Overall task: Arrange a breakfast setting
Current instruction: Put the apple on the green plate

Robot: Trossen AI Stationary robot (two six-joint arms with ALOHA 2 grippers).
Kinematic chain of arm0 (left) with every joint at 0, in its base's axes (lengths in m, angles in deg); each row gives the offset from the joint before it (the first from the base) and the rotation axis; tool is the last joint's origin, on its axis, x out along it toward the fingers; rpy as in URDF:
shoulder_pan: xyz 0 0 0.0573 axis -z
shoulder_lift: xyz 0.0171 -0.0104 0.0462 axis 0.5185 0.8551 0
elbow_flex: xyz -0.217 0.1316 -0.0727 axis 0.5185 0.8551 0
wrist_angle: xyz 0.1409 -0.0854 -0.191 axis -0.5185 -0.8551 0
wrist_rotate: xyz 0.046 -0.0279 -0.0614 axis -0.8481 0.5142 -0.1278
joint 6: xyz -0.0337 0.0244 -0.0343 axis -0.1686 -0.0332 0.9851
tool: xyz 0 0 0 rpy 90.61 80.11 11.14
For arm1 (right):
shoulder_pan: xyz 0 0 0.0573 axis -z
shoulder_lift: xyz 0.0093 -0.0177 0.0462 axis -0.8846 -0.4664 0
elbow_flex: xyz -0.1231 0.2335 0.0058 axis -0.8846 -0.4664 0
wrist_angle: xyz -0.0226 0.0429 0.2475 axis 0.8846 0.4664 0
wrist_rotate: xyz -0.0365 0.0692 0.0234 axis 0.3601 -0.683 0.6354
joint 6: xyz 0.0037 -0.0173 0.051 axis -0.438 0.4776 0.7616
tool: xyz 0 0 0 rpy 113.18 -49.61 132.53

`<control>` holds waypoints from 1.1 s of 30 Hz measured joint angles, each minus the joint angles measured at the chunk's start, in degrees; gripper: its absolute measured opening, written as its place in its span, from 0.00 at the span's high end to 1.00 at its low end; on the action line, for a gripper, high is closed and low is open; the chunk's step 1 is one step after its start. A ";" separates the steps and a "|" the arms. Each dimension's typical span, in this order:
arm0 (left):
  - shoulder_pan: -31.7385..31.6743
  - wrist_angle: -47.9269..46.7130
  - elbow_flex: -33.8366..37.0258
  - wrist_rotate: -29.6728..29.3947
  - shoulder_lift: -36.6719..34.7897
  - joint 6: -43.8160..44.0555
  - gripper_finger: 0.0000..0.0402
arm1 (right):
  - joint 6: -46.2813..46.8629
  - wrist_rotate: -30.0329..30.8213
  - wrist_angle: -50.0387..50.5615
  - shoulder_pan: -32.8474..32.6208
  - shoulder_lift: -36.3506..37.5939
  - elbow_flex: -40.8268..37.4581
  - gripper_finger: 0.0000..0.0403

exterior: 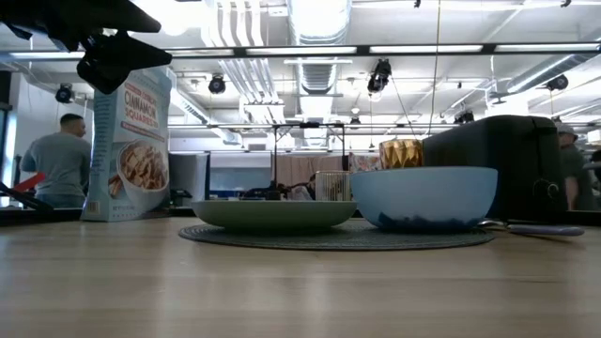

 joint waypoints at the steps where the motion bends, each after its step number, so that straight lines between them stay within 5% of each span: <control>1: 0.00 0.00 0.00 0.00 0.00 0.00 0.49 | -0.17 0.01 -0.88 -0.15 0.00 -0.46 0.39; 8: 0.00 -0.02 0.00 0.00 0.00 -0.09 0.49 | 0.99 -0.18 -6.28 -0.31 0.15 -4.20 0.39; 17: 0.00 -0.11 0.00 0.00 0.00 -0.20 0.49 | 14.24 -4.51 -5.67 -0.19 0.33 -5.25 0.39; 26: 0.00 -0.19 0.00 0.02 0.00 -0.20 0.49 | 10.66 -1.52 -6.58 -0.47 0.15 -2.86 0.37; 33: 0.00 -0.15 0.00 0.04 0.00 -0.20 0.49 | 4.64 -8.55 -6.82 -0.58 0.15 -2.53 0.38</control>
